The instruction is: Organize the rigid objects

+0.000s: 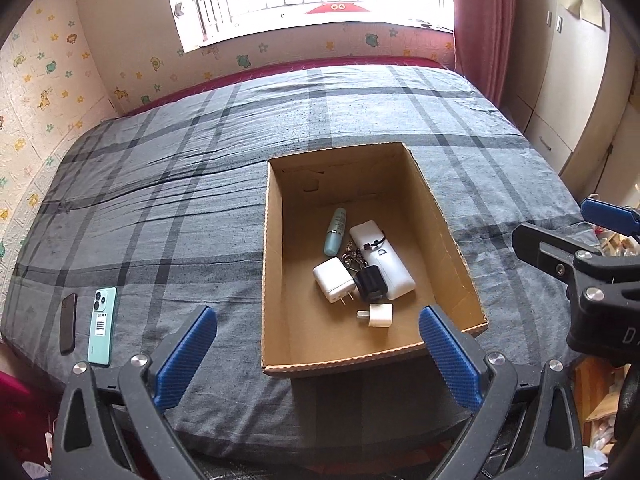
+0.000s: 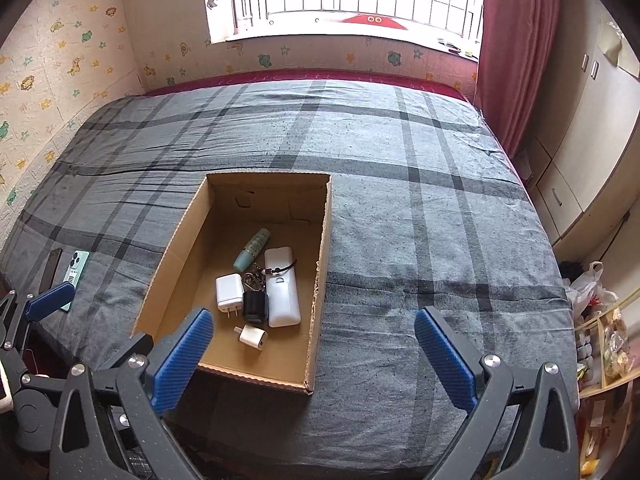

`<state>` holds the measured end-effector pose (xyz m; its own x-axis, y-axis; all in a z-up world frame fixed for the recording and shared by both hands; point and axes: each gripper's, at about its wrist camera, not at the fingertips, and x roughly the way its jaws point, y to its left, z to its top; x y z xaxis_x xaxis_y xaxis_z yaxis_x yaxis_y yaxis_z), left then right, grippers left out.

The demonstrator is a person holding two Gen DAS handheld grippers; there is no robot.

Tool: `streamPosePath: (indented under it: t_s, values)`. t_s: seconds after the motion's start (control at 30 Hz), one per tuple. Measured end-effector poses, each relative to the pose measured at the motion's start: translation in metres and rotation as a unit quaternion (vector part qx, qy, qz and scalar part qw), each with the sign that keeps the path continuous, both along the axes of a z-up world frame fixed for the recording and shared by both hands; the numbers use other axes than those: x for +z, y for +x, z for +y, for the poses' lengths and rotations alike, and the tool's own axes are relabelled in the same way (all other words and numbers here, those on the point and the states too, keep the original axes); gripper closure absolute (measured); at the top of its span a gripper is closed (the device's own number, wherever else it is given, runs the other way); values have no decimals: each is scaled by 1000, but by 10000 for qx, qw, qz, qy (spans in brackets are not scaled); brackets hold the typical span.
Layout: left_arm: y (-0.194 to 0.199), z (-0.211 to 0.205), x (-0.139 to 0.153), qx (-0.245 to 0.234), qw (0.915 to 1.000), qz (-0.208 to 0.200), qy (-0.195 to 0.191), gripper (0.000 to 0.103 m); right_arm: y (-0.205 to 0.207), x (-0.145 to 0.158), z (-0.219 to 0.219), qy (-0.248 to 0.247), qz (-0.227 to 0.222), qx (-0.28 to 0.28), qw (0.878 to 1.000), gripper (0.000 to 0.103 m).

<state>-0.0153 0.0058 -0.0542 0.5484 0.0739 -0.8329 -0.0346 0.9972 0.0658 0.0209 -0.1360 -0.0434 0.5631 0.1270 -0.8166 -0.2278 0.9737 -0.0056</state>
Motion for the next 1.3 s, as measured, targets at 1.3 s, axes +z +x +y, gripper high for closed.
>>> streamPosePath:
  t_s: [1.3]
  values:
    - [-3,-5,3,50,9999,-112,108,0,-5,0,0,-12,-5,-33,10000,0]
